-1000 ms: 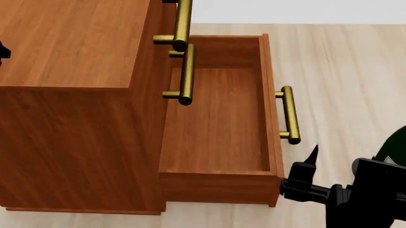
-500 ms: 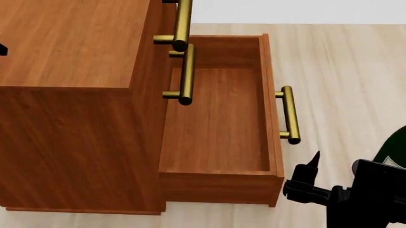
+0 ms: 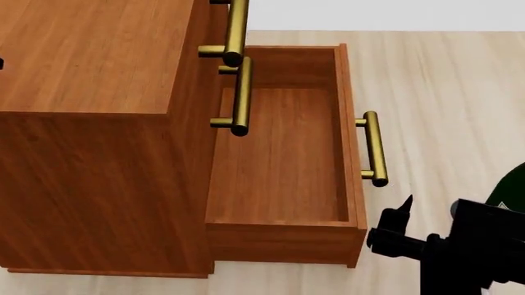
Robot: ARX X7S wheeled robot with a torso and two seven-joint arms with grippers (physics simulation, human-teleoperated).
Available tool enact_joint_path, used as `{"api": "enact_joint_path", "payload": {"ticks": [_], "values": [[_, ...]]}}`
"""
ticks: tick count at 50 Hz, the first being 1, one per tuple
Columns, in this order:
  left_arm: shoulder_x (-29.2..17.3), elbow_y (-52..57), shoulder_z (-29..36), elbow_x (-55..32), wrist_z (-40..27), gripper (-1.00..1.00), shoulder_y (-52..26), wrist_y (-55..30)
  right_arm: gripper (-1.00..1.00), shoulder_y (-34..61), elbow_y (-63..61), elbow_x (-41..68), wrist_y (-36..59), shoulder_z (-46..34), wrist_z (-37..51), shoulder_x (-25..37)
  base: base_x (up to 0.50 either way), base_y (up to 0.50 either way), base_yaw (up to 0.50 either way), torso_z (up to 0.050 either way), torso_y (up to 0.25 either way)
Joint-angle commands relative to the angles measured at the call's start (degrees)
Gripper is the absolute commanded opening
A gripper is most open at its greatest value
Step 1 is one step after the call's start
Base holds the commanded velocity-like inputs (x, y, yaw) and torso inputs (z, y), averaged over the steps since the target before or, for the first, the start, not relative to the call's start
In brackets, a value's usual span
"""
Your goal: Close the bottom drawer of the cabinet and open the top drawer.
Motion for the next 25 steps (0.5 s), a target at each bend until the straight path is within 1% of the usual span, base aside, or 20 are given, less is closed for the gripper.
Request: {"api": "enact_joint_path", "payload": {"ticks": [1, 25], "values": [[-0.53, 0.19, -0.44, -0.35, -0.15, 1.0, -0.04, -0.19, 1.0, 2.69, 6.12, -0.94, -1.95, -0.72, -0.64, -0.43, 0.0, 0.0, 0.0, 0.0, 0.0], [-1.3, 0.67, -0.5, -0.84, -0.82, 1.0, -0.92, -1.25, 1.0, 8.7, 18.44, -2.39, -6.8, -2.6, -2.88, -2.03, 0.0, 0.0, 0.0, 0.0, 0.0]]}}
